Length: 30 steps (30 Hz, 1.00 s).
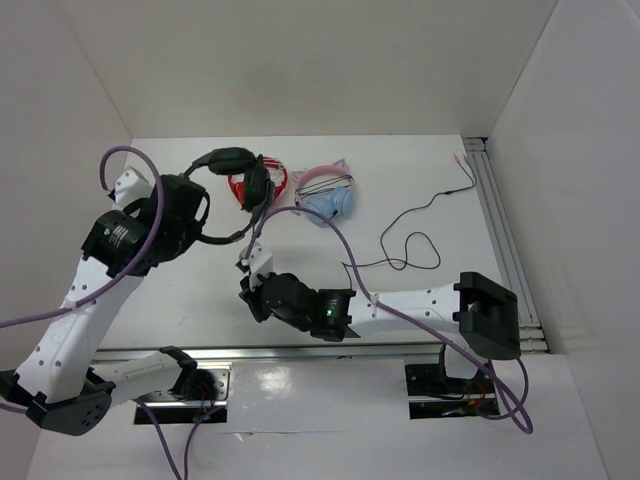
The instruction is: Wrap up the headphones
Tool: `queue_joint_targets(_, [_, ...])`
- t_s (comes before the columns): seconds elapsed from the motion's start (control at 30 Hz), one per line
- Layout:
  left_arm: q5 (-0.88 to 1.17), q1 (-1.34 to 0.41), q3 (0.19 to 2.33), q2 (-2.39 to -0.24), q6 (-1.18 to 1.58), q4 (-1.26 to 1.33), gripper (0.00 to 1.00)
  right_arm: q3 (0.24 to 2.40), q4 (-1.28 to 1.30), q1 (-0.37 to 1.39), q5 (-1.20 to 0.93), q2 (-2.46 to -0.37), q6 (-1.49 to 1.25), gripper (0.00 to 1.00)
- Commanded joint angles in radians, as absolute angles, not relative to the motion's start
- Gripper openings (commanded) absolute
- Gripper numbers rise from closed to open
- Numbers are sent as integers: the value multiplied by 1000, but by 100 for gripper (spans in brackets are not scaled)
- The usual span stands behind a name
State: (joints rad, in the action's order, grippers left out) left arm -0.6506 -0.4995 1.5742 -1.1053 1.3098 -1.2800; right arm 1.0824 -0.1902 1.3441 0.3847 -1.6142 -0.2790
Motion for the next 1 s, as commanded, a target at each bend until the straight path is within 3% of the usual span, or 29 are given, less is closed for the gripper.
queue_joint_targets(0.0, [-779,-473,1537,-1092,1420,-1216,0,1114,-182,1388,311,-1594,-235,0])
queue_joint_targets(0.33, [-798,-442,1414,-1158,1283,-1200,0,1118,-196,1379,34,-1513,-155,0])
queue_joint_targets(0.47, [-811,-433,1398,-1221,1295,-1288,0,1164,-146,1306,-64,-1491,-144,0])
queue_joint_targets(0.67, [-755,-420,1321,-1194,1137,-1164,0,1183,-155,1117,-251,-1456,-224,0])
queue_joint_targets(0.97, [-687,-388,1282,-1192,1011,-1066,0,1348,-49,1034,-334,-1506,-233,0])
